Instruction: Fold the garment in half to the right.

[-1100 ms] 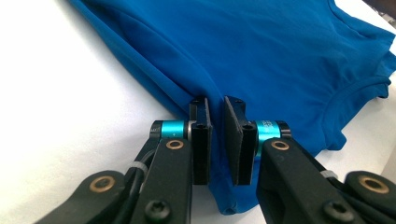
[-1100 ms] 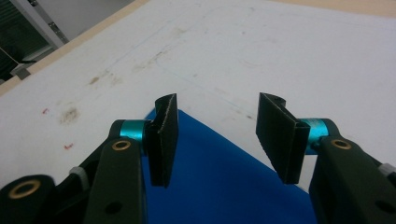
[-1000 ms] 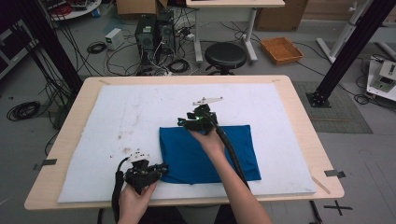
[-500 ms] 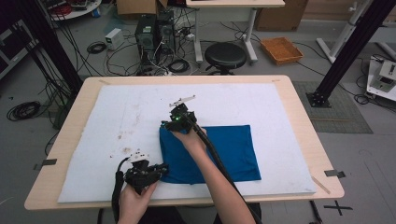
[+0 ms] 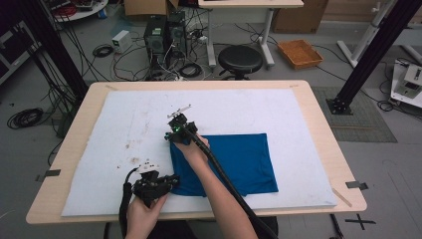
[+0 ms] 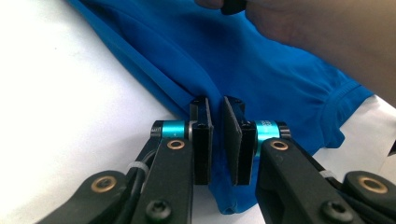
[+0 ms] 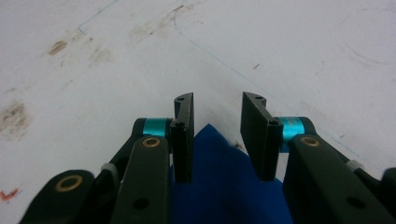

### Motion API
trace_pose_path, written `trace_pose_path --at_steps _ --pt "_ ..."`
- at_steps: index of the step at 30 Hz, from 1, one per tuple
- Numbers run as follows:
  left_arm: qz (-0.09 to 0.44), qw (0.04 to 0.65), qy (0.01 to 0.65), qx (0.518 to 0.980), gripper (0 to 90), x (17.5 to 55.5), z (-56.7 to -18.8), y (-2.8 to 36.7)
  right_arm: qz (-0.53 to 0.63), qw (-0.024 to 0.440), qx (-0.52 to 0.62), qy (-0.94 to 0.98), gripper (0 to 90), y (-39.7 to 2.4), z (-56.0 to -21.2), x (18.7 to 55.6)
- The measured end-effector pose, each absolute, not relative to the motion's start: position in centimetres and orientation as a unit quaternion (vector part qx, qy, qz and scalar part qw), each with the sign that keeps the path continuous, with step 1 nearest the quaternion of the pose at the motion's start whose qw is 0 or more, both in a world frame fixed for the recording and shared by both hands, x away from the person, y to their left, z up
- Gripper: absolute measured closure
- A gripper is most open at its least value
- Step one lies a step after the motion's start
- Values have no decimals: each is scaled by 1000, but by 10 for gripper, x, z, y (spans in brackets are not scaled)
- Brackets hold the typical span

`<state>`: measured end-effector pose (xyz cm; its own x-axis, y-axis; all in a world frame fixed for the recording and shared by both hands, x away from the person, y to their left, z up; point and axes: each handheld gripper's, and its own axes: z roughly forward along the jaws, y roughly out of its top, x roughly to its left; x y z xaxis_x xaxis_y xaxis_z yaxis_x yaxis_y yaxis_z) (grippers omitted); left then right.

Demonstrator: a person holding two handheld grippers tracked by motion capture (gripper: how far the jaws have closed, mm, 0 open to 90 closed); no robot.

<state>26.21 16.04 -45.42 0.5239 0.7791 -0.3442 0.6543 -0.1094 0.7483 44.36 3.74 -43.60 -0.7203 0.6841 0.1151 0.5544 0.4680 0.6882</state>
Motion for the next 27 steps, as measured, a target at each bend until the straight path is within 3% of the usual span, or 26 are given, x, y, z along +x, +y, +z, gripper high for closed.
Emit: trace_pose_path --at_steps 6,13,27 --pt "68 459 482 744 818 262 -454 160 358 94 358 857 708 41 -442 445" --pt "71 459 484 741 826 262 -454 159 384 111 343 850 883 40 -433 440" --pt "75 468 479 739 829 259 -447 155 425 97 341 833 891 16 -411 439"
